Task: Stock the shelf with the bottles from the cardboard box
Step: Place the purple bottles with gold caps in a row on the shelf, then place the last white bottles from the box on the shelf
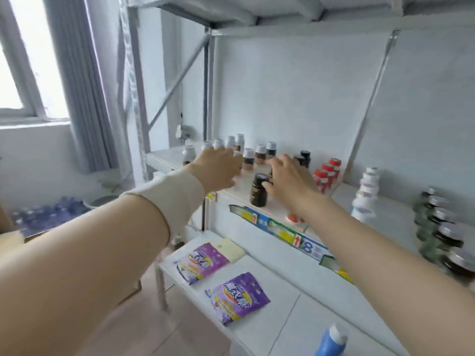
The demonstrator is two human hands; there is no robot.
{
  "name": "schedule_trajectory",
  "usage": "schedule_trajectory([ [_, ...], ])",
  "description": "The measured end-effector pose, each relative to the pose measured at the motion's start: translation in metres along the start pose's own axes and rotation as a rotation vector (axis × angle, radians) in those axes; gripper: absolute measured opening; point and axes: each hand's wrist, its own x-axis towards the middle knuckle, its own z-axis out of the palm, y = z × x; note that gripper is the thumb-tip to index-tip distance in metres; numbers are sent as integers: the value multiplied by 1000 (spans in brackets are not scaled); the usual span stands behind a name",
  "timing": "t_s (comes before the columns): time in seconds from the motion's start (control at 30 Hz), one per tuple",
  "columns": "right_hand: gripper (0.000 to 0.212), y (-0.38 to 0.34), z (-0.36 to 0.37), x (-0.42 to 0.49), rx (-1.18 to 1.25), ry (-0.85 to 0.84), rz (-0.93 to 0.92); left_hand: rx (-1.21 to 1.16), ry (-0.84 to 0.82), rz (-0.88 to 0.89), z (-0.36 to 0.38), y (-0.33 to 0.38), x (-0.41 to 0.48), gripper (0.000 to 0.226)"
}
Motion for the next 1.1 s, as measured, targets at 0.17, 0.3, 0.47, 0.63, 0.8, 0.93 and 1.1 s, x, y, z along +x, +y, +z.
schedule_trajectory([
  [0.17,50,-170,58,79,94,-83,-202,25,-171,-219,87,-157,-74,45],
  [0.3,45,-283,109,127,60,-170,-352,39,-295,-362,156,-262,-123,45],
  [0.47,46,-381,181,184,11,-264,-505,8,-406,-459,238,-348,-152,45],
  [0.63,46,-446,266,255,-4,-333,-602,-7,-512,-497,331,-419,-144,48],
  [0.8,48,-497,344,320,46,-436,-695,-74,-639,-586,406,-480,-139,41],
  [0.93,43,-542,403,360,7,-536,-774,-138,-732,-658,471,-518,-149,38],
  [1.1,42,-604,474,398,-44,-609,-881,-254,-799,-764,552,-558,-165,30],
])
